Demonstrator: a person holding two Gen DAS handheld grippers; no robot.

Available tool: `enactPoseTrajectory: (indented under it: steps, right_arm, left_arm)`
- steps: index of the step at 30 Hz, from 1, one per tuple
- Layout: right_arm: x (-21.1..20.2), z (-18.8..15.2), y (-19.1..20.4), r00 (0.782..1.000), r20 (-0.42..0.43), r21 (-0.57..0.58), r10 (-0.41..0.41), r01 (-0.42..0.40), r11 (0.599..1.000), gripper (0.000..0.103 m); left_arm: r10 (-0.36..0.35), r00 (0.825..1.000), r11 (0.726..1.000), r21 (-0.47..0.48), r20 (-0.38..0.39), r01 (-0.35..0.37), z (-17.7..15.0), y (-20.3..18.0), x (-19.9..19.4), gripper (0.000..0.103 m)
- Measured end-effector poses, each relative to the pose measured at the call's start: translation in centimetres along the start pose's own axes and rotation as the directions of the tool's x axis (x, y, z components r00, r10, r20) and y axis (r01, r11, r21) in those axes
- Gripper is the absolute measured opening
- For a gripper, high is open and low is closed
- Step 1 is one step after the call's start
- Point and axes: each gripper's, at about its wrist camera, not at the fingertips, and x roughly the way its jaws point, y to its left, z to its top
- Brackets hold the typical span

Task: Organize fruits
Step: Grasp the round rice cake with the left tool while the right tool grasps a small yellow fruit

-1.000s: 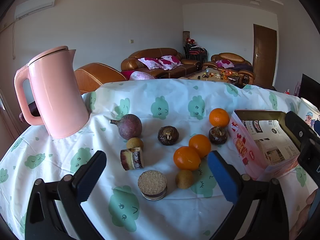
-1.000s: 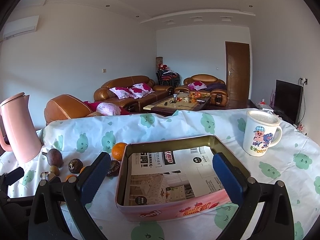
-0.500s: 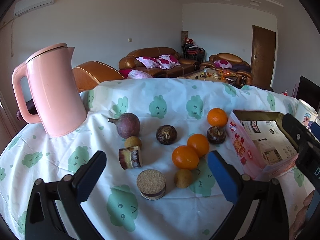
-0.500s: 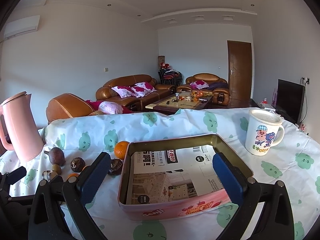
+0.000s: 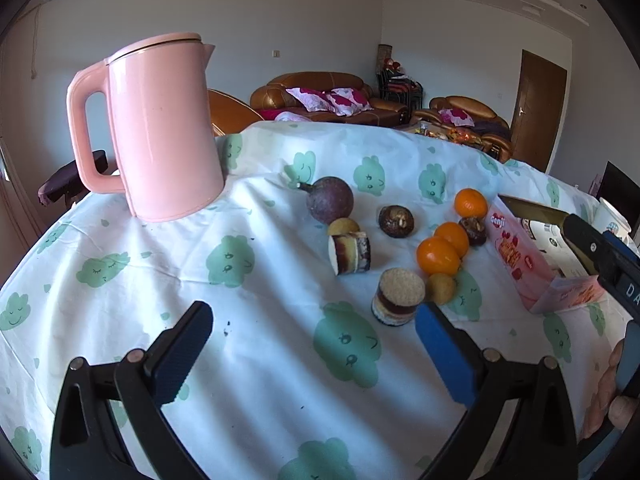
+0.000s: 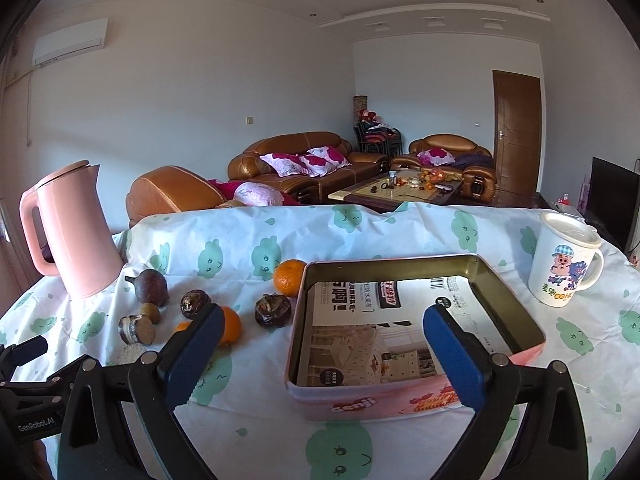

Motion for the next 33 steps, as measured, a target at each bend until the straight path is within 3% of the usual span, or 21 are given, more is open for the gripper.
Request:
enactPoseTrajectory:
  steps: [2, 4, 6, 8, 11, 16, 17, 22, 24, 28, 33]
  right_arm:
    - [0.4, -0.2, 0.5, 0.999, -0.034, -0.007, 0.041, -0.042, 0.999, 0.080]
    - [0.9, -0.5, 1.0, 0.995, -0.071, -0.020, 0.065, -0.067, 0.998, 0.057]
    - [1.4, -0.8, 1.3, 0.991, -0.102, -0.029, 0.085, -0.088, 0.996, 0.051]
    - [1.5, -1.0, 1.5, 0.990, -0.111, -0.030, 0.088, -0.092, 0.995, 0.051]
    - [1.5, -1.1, 1.5, 0.990, -0.113, -0.033, 0.088, -0.093, 0.995, 0.052]
    - [1.8, -1.2, 1.6, 0.985, -0.135, -0.031, 0.105, -0.110, 0.993, 0.052]
    - [1.9, -1.2, 1.6, 0.984, -0.139, -0.030, 0.110, -0.115, 0.993, 0.052]
    - [2.3, -1.3, 1.9, 0.974, -0.167, -0.021, 0.153, -0.159, 0.987, 0.052]
    - [2.5, -1.5, 2.2, 0.966, -0.178, -0.020, 0.186, -0.193, 0.981, 0.052]
    - [2.7, -1.5, 3.9, 0.940, -0.204, -0.032, 0.273, -0.285, 0.958, 0.052]
    - [3.8, -2.0, 7.4, 0.915, -0.275, -0.094, 0.296, -0.332, 0.939, 0.052]
  left_arm:
    - [-0.030, 0.999, 1.000, 0.007, -0.027, 0.030, -0.1, 0.0, 0.2, 0.099]
    - [-0.063, 0.997, 0.997, 0.030, -0.042, 0.064, 0.0, -0.7, 0.5, 0.093]
    - [-0.105, 0.992, 0.993, 0.048, -0.068, 0.108, 0.5, -1.7, 1.0, 0.090]
    - [-0.126, 0.988, 0.989, 0.071, -0.092, 0.133, 0.9, -2.8, 1.8, 0.085]
    - [-0.112, 0.984, 0.985, 0.113, -0.138, 0.128, 1.4, -4.2, 3.6, 0.068]
    - [-0.119, 0.969, 0.985, 0.098, -0.216, 0.143, 1.5, -4.8, 6.3, 0.049]
    - [-0.131, 0.969, 0.983, 0.096, -0.212, 0.154, 1.7, -4.8, 6.3, 0.039]
    - [-0.179, 0.965, 0.979, 0.060, -0.194, 0.193, 1.9, -4.0, 6.1, 0.037]
    - [-0.179, 0.971, 0.982, 0.037, -0.156, 0.186, 2.1, -3.3, 5.5, 0.037]
    - [-0.114, 0.993, 0.993, 0.019, -0.030, 0.114, 3.2, -2.0, 3.6, 0.037]
    - [0.009, 0.997, 1.000, -0.028, 0.072, -0.007, 4.4, 0.2, 2.3, 0.037]
